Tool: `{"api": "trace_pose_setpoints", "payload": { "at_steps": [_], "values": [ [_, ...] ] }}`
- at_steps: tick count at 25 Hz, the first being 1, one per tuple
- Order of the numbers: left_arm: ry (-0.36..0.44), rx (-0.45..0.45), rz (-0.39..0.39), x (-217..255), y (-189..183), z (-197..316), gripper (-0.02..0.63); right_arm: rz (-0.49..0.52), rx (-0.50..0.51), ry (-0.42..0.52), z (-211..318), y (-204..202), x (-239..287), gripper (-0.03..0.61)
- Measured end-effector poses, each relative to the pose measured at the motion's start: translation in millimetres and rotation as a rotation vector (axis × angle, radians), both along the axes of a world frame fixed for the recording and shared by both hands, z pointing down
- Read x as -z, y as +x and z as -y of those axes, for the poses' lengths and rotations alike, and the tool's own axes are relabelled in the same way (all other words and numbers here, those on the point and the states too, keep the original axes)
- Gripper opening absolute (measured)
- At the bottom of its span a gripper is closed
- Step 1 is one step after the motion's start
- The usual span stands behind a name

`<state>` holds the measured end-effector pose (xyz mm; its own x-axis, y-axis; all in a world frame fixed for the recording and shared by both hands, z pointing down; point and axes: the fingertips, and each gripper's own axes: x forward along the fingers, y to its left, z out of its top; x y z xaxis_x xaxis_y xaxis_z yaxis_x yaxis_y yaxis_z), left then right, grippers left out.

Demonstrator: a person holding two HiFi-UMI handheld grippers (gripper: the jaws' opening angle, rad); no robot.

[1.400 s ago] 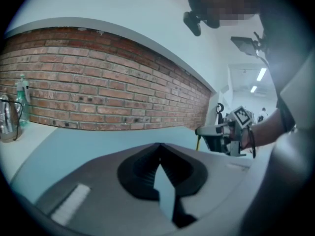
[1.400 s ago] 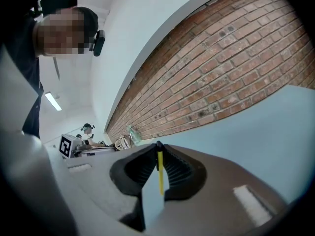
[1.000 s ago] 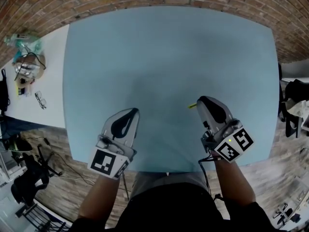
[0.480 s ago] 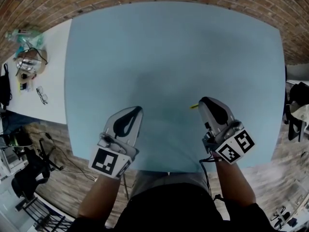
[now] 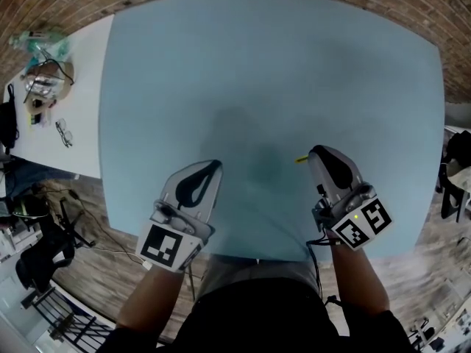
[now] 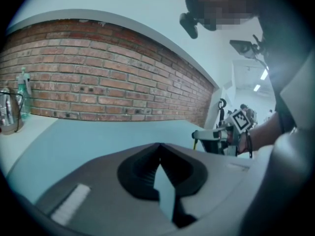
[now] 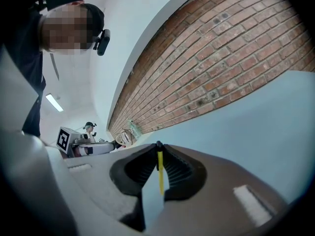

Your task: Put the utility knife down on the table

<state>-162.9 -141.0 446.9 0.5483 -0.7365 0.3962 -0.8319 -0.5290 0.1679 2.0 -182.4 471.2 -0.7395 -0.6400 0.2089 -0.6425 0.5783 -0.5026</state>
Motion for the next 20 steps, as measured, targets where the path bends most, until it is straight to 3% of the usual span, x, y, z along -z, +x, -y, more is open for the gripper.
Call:
{"api": "trace_pose_setpoints", "payload": {
  "at_steps": [4,20],
  "values": [
    [-0.027,0.032,-0.040,4,6,4,0.003,-0.007,0.004,-0.007,-2,0,-5,0.046],
    [-0.036,0.026,-0.035,-4,10,1,0.003,-0.011,0.026,-0.031,-2,-2,-22,0.046]
  ]
}}
